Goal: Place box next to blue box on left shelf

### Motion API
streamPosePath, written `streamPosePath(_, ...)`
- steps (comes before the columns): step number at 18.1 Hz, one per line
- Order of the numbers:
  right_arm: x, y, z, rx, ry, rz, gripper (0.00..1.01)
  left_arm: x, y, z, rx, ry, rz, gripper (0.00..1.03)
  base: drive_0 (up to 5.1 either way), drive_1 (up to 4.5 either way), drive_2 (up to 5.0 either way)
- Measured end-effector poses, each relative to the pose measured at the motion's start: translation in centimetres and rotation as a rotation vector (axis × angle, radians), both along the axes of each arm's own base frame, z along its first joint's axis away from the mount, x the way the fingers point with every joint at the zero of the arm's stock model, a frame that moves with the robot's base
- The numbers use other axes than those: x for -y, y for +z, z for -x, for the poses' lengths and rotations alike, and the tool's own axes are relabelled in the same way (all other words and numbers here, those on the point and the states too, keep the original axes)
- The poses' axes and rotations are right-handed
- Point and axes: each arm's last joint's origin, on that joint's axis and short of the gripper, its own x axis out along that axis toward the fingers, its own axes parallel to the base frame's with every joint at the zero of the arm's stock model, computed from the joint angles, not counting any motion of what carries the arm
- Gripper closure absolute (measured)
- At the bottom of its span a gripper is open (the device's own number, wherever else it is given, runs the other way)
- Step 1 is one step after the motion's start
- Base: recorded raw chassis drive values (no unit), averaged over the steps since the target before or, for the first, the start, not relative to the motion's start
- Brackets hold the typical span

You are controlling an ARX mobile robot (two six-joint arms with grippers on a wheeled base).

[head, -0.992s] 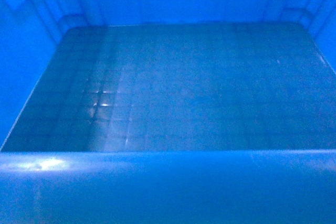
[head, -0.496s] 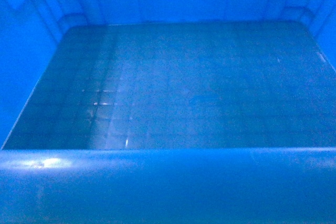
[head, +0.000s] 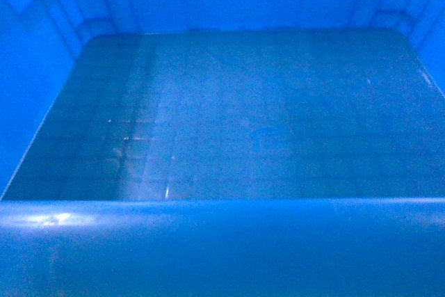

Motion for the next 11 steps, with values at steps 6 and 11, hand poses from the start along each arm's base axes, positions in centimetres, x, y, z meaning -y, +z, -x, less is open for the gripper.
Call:
streamPosePath(6,-0.01,0.02,-0.01,0.002,0.001,-0.001,0.89,0.00,0.00,0.00,0.001,0.001,0.001,0.73,0.0,4.10,-4.0)
streamPosePath(11,-0.01,0.02,-0.01,0.002,0.001,-0.001,0.89,0.02,-0.01,0.00,0.001,0.000,0.000,0.73,0.0,4.10,-4.0)
